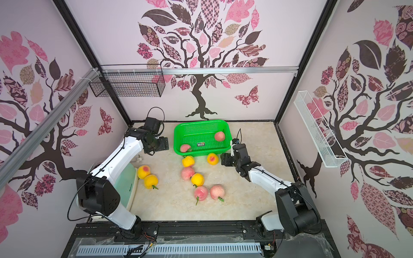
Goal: Put the peaches into the basket
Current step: Pick up the peach from the center of the board.
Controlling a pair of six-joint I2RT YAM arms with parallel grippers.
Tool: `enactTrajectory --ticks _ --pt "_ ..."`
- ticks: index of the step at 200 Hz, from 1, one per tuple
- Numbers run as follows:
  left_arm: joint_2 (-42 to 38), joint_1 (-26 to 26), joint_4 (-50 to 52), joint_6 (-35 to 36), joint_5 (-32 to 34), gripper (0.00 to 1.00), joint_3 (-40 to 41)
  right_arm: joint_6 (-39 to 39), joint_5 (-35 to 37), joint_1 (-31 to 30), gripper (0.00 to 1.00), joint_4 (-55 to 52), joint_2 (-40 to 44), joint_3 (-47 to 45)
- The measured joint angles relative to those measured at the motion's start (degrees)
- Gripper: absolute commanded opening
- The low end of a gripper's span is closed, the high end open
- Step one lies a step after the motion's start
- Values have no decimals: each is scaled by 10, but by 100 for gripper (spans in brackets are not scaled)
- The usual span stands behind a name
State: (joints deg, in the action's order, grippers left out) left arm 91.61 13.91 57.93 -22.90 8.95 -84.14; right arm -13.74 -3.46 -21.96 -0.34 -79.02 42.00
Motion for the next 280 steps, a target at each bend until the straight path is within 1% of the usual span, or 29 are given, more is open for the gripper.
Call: enactTrajectory --ticks 22,70,105,135,202,242,280 --pt "-34 -17 10 -27 15 82 58 -2 -3 0 78 0 0 0" --pt "-90 -16 33 -106 48 82 142 -4 -8 0 78 0 0 0" --pt "-106 -23 32 -156 73 82 176 -5 -10 0 78 0 0 0" --pt "-91 -28 20 -193 93 82 177 -6 -13 0 78 0 0 0" --pt "-13 -36 4 -278 127 80 177 -6 -14 0 78 0 0 0" --pt "18 -42 15 -310 157 78 165 -6 -14 0 78 0 0 0" --pt "43 -47 14 -317 158 78 156 -6 -14 0 78 0 0 0"
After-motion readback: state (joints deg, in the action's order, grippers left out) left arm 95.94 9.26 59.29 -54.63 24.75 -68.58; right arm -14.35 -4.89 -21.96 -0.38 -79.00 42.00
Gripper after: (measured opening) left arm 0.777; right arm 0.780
